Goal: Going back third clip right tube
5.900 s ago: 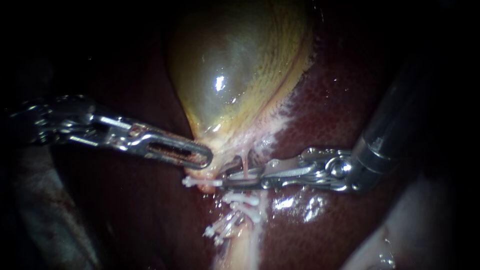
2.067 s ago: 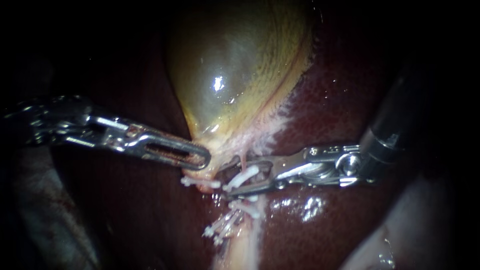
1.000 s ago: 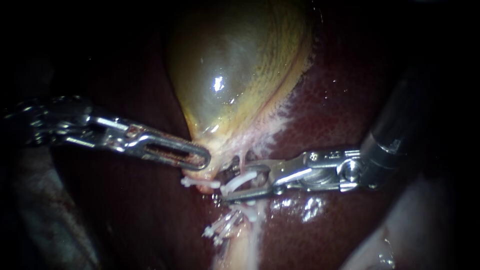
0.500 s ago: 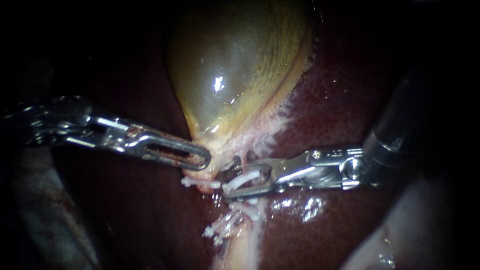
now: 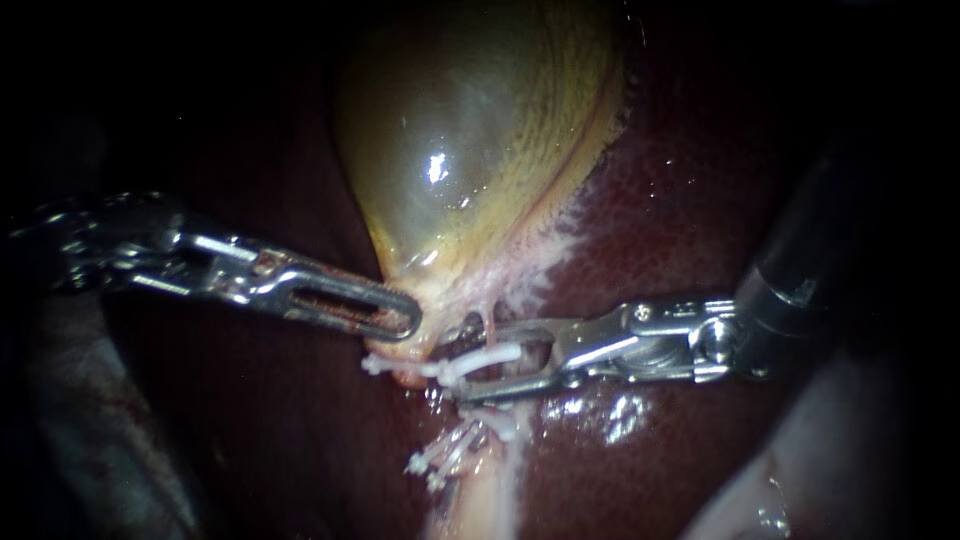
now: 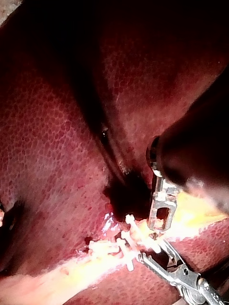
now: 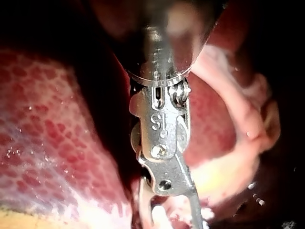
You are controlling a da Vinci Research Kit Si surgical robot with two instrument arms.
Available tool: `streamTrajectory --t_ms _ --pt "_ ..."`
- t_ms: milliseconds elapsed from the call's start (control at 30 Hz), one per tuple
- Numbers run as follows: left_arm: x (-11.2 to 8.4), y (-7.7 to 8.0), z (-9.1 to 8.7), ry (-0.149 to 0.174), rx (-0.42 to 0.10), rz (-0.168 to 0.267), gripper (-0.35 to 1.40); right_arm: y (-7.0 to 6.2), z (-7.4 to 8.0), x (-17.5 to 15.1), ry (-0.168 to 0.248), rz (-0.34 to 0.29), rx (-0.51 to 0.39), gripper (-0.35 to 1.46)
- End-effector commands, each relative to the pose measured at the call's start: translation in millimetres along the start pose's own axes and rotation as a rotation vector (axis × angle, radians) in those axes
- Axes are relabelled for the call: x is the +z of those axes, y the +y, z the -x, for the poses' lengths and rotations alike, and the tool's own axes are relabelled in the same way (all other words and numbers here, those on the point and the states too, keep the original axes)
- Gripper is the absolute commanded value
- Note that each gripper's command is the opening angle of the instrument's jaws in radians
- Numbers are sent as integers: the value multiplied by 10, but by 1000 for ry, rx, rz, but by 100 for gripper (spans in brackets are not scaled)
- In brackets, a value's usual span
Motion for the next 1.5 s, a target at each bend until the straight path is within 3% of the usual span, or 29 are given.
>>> streamTrajectory --t_ms 33,400,667,933,1267,1500 --pt "0 0 0 0 0 0 -35 1 0 -1 0 6 1 51" --pt "0 0 0 0 0 0 -35 1 3 -23 2 26 0 50" --pt "-1 -1 0 1 0 -2 -35 -14 -9 -50 50 14 3 50" --pt "0 -2 -1 1 0 -2 -35 -30 -30 -101 95 57 -169 51" --pt "1 -4 -2 3 0 -5 -35 -24 -23 -132 77 107 -271 51" --pt "4 -6 -4 15 5 -14 -35 -25 -23 -132 77 110 -271 52"
